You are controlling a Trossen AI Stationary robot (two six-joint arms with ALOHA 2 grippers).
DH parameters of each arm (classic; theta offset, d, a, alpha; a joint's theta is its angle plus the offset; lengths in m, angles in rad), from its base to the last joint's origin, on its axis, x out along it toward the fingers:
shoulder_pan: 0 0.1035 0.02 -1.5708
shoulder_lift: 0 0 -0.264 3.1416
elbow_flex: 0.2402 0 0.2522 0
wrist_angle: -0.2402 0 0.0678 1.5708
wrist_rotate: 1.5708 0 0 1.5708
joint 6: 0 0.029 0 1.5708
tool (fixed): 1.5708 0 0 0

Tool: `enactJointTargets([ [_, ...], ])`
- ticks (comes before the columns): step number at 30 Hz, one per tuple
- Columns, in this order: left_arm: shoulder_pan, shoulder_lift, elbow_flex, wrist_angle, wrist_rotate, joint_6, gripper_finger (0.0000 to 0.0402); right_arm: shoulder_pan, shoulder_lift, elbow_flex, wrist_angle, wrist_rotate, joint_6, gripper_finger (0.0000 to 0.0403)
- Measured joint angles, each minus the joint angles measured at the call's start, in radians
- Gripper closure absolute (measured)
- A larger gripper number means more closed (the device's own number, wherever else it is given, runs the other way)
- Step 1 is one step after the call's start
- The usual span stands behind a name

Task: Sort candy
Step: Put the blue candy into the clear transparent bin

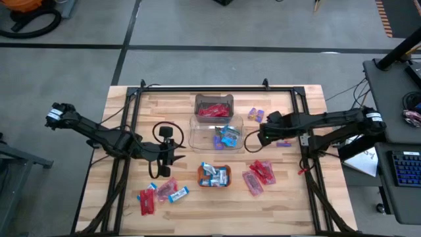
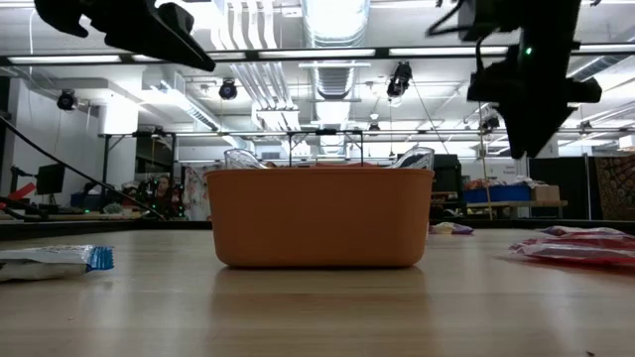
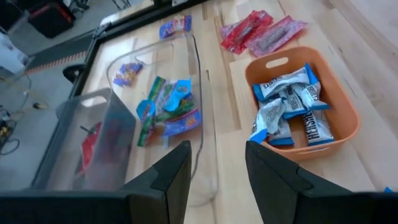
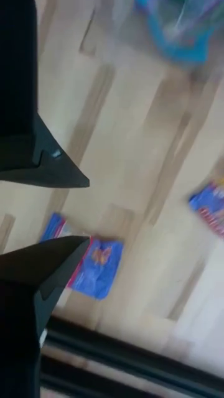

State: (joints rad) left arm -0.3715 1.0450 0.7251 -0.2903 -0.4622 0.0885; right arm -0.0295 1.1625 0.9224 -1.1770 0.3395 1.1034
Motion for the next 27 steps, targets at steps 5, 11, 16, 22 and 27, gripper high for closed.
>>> enactJointTargets([
  [5, 0.016, -0.017, 0.009, -0.007, 0.0, 0.054, 0.0265, -0.084, 0.051, -0.017, -0.001, -0.063, -0.063, 0.0228],
  [11, 0.054, -0.04, 0.005, -0.019, 0.0, 0.081, 0.0265, -0.171, 0.066, -0.087, 0.008, -0.107, -0.08, 0.0202],
  [16, 0.086, -0.045, 0.0, -0.025, 0.0, 0.087, 0.0265, -0.208, 0.063, -0.161, 0.013, -0.124, -0.042, 0.02],
  [22, 0.116, -0.042, 0.0, -0.025, 0.0, 0.092, 0.0265, -0.227, 0.064, -0.23, 0.103, -0.161, -0.023, 0.02],
  [27, 0.121, -0.042, -0.001, -0.025, 0.0, 0.092, 0.0265, -0.233, 0.071, -0.282, 0.145, -0.168, -0.013, 0.02],
])
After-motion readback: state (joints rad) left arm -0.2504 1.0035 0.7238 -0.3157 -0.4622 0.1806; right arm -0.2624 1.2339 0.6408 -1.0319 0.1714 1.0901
